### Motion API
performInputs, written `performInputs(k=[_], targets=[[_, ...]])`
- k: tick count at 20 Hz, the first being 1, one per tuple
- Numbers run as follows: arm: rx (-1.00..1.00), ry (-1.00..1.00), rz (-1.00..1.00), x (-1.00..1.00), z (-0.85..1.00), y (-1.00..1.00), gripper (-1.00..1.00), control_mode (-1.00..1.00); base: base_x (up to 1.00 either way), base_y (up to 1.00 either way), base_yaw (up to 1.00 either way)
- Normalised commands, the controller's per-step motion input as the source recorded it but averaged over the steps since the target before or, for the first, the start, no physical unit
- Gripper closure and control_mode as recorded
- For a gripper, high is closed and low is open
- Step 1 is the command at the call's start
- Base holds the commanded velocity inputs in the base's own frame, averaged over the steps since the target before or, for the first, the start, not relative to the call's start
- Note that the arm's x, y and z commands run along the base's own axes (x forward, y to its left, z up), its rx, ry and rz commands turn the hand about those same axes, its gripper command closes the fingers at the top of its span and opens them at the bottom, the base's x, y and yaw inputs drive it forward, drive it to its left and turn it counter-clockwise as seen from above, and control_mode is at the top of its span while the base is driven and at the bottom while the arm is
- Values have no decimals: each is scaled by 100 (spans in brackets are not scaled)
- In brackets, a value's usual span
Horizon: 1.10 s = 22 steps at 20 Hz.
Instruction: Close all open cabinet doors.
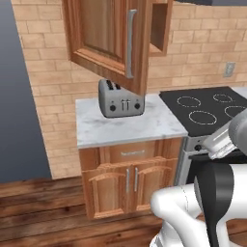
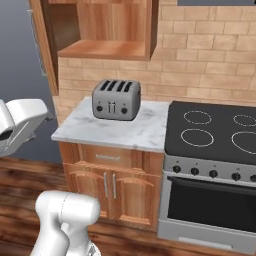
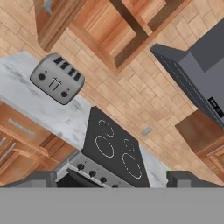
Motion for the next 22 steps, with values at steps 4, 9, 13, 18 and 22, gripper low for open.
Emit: performInputs(k=[4, 9, 13, 18, 22], targets=[[0, 0, 0, 0, 0, 0, -100, 100, 0, 48, 0], [0, 0, 0, 0, 0, 0, -100, 100, 0, 48, 0], [0, 0, 0, 0, 0, 0, -100, 100, 0, 48, 0], [0, 0, 0, 0, 0, 0, -100, 100, 0, 49, -1], [0, 0, 0, 0, 0, 0, -100, 100, 4, 47, -3]])
